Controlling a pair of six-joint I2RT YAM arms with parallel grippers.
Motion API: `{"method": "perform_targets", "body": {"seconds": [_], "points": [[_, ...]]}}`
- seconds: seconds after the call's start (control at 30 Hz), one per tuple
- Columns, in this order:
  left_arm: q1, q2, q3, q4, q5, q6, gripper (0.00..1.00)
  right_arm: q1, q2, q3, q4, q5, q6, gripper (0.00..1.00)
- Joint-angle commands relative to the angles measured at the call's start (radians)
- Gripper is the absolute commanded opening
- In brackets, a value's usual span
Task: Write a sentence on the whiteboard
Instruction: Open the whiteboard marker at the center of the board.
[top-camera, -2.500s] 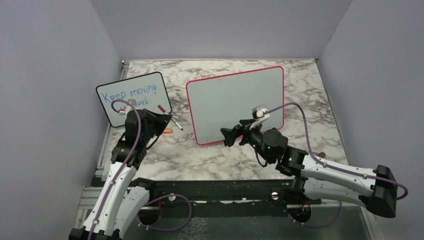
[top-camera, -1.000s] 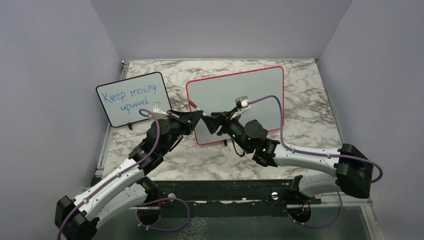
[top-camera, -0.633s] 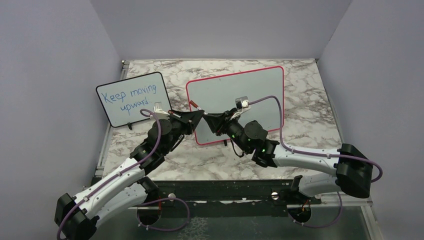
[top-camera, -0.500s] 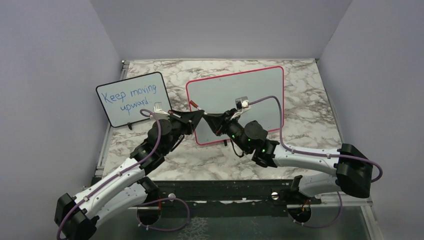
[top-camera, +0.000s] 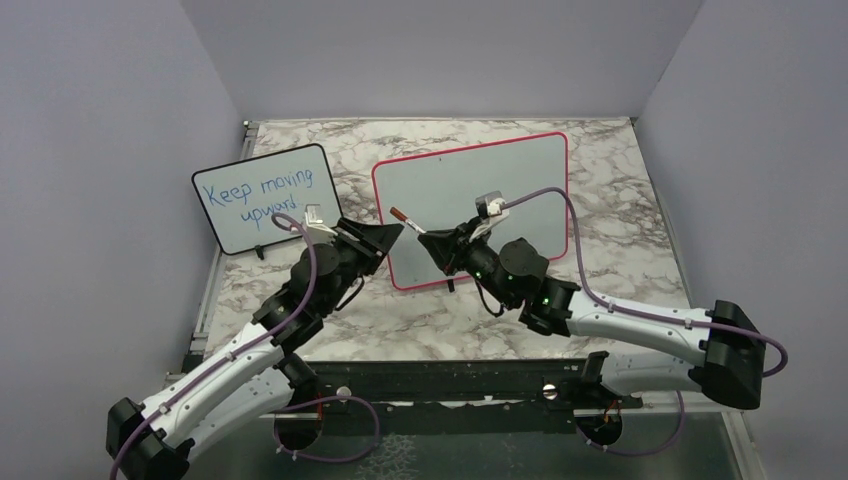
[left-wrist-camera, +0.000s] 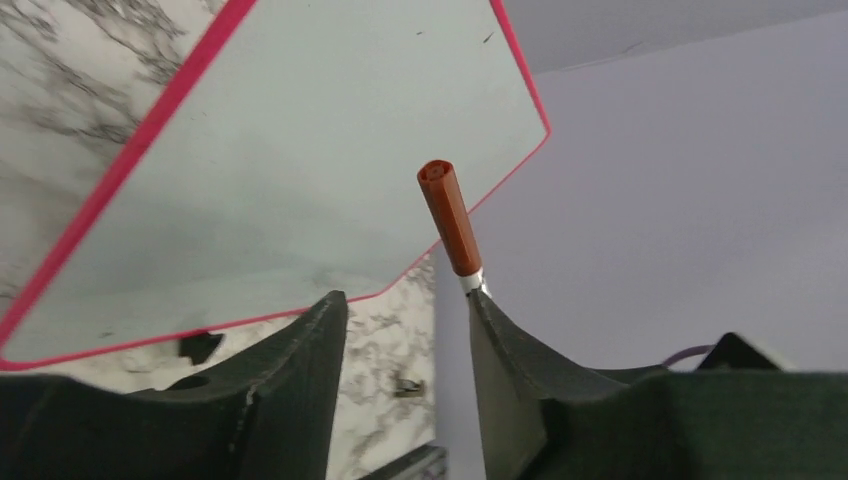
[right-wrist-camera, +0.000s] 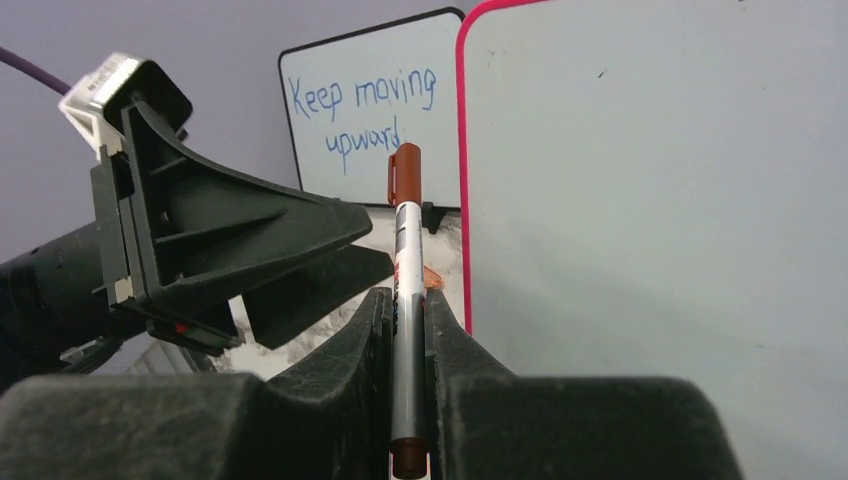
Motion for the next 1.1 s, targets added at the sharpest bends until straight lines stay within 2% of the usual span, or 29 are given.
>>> {"method": "perform_targets", "body": {"seconds": [0.0, 0.17, 0.4, 0.6, 0.77, 1.07], "points": [[-0.003, -0.065, 0.008, -0.080, -0.076, 0.294, 0.54, -0.014, -0.064, 0.050, -0.192, -0.041, -0.048, 0.01], [-0.002, -0.094, 0.039, -0.106, -0.027, 0.612, 0.66, -0.055, -0.138, 0.083, -0.332, -0.117, -0.061, 0.01], [-0.003, -0.052, 0.158, -0.250, 0.129, 1.070, 0.71, -0.200, -0.163, 0.190, -0.621, -0.346, -0.063, 0.01], [-0.003, -0.051, 0.197, -0.286, 0.264, 1.367, 0.72, -0.304, -0.147, 0.273, -0.749, -0.559, -0.123, 0.01], [-0.002, -0.026, 0.209, -0.275, 0.411, 1.515, 0.72, -0.352, -0.113, 0.324, -0.819, -0.688, -0.181, 0.01], [-0.003, 0.016, 0.169, -0.168, 0.512, 1.644, 0.72, -0.359, -0.066, 0.346, -0.832, -0.755, -0.187, 0.01]]}}
